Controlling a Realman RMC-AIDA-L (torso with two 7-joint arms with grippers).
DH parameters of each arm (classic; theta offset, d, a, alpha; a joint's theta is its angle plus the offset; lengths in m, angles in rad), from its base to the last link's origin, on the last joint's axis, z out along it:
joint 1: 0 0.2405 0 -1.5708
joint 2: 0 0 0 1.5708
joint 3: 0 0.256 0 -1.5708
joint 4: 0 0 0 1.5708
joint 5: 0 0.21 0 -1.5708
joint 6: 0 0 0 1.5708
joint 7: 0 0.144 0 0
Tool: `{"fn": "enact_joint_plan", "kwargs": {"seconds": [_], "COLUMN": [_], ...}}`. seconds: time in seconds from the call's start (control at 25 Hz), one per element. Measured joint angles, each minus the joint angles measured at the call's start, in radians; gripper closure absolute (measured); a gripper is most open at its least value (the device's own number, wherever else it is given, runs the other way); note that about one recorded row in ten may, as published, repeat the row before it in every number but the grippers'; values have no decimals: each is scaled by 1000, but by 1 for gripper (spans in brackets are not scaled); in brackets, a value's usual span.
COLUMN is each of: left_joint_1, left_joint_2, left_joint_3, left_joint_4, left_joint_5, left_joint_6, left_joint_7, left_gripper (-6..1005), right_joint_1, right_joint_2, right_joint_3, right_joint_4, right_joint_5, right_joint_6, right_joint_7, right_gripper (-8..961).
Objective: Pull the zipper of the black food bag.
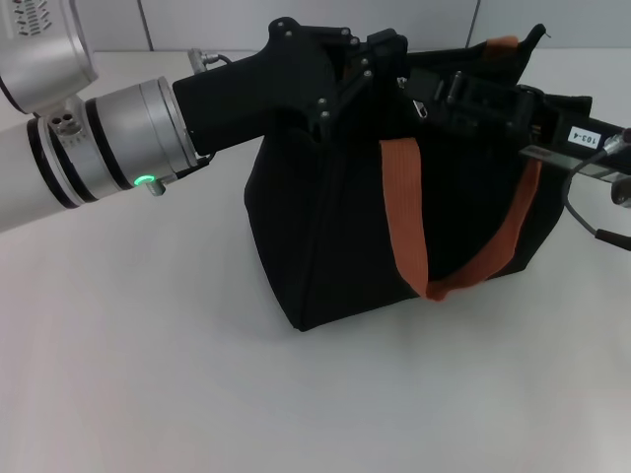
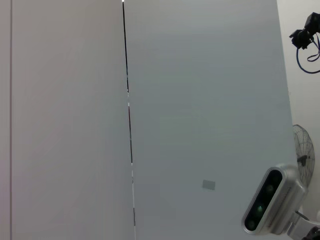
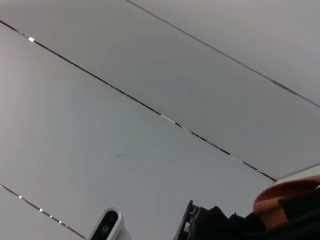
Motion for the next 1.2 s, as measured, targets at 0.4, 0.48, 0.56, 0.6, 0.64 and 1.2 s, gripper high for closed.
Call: {"fn": "enact_joint_plan", "kwargs": {"seconds": [0.4, 0.48, 0.56, 0.6, 0.64, 1.2], "left_joint_1": [1, 1, 1, 1, 1, 1], "left_joint_2": [0, 0, 0, 0, 0, 0], "left_joint_3": [7, 7, 7, 7, 7, 9], "left_joint_4": [0, 0, 0, 0, 0, 0], "left_joint_5": [-2, -2, -2, -2, -2, -4], "left_joint_6": [1, 1, 1, 1, 1, 1], "left_joint_7": [1, 1, 1, 1, 1, 1], "left_gripper": [893, 893, 893, 893, 892, 890], "right_joint_1": [8, 9, 9, 9, 8, 6], "right_joint_2": [-2, -4, -5, -5, -5, -8], "right_joint_3": [0, 0, -1, -1, -1, -1], "right_joint_4": [13, 18, 21, 21, 21, 22], "right_joint_5": [-1, -1, -1, -1, -1, -3], "right_joint_6": [-4, -4, -3, -2, -1, 0], "right_joint_7": [13, 13, 13, 13, 12, 3], "right_gripper": [256, 256, 257, 257, 257, 453]}}
